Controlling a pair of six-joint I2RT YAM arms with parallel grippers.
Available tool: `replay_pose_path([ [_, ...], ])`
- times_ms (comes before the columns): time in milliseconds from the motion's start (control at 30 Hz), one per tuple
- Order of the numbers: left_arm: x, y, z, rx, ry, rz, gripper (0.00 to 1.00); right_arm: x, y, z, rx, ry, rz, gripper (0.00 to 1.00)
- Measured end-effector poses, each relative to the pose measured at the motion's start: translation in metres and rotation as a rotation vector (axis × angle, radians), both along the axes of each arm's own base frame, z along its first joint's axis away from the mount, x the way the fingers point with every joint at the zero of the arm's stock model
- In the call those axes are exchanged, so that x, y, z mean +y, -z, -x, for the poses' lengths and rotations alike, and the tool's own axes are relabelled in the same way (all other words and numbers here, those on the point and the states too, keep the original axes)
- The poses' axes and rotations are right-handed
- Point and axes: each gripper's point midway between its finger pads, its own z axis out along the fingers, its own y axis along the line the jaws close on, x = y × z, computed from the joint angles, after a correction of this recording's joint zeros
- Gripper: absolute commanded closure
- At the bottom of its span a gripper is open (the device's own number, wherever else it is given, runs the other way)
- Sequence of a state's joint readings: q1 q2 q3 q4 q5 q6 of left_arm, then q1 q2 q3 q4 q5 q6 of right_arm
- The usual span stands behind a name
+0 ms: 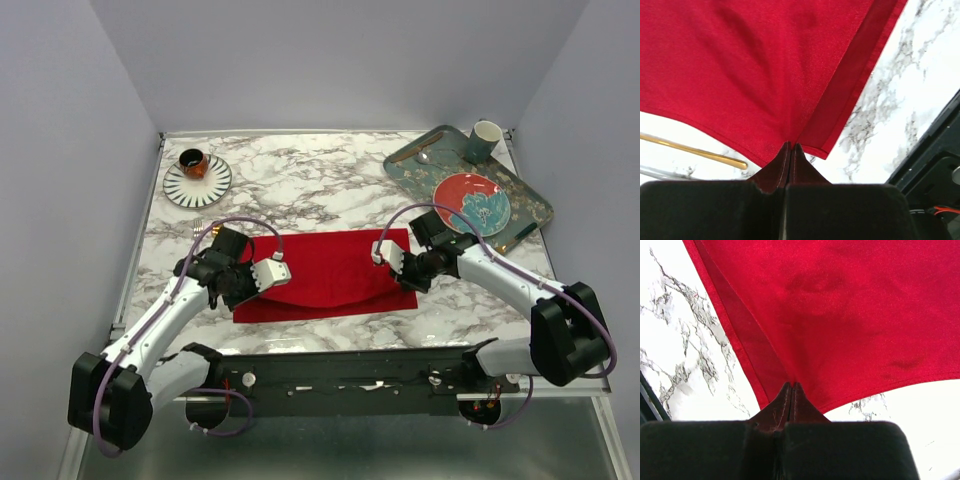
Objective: Fold the napkin into a case and place the utensils inside
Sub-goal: Fold and flatten the napkin at the center of the board.
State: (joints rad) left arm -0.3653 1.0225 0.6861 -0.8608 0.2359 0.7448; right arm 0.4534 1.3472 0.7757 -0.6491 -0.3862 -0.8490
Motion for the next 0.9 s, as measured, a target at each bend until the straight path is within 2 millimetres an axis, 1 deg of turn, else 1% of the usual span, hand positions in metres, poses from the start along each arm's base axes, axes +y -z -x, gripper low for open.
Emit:
replay_pose_path([
  [167, -0.001, 0.009, 0.012, 0.033, 0.007, -0.005, 1.0, 0.0, 0.001, 0.0, 0.003, 0.0, 0.002, 0.99],
  [333, 0.0, 0.016, 0.015, 0.06, 0.005, -0.016, 0.98, -0.001, 0.009, 0.002, 0.031, 0.002, 0.016, 0.99],
  [433, 0.002, 0.021, 0.018, 0.08, 0.005, -0.025, 0.98, -0.001, 0.012, 0.003, 0.046, 0.003, 0.022, 0.93],
  [500, 0.003, 0.023, 0.02, 0.085, 0.01, -0.029, 0.93, -0.001, 0.012, 0.003, 0.046, 0.003, 0.022, 0.8],
  [533, 0.003, 0.025, 0.021, 0.088, 0.013, -0.031, 0.89, -0.001, 0.012, 0.003, 0.046, 0.003, 0.022, 0.72],
  [567, 0.004, 0.025, 0.022, 0.09, 0.02, -0.035, 0.77, -0.002, 0.013, 0.003, 0.048, 0.004, 0.022, 0.54],
  [600, 0.004, 0.026, 0.022, 0.091, 0.023, -0.036, 0.72, -0.002, 0.012, 0.003, 0.045, -0.001, 0.023, 0.48],
  [667, 0.004, 0.025, 0.023, 0.09, 0.04, -0.036, 0.64, -0.002, 0.012, 0.004, 0.047, -0.005, 0.022, 0.44],
  [733, 0.003, 0.021, 0.027, 0.094, 0.06, -0.028, 0.6, -0.002, 0.009, 0.007, 0.049, -0.007, 0.021, 0.41],
  [767, 0.002, 0.019, 0.027, 0.091, 0.066, -0.02, 0.55, -0.003, 0.006, 0.008, 0.05, -0.006, 0.021, 0.39],
  [867, -0.005, 0.0, 0.022, 0.046, 0.08, 0.022, 0.52, 0.0, -0.006, 0.007, 0.047, -0.002, 0.003, 0.38],
  [900, -0.008, -0.008, 0.018, 0.027, 0.082, 0.038, 0.52, 0.003, -0.013, 0.005, 0.046, 0.001, -0.009, 0.38],
])
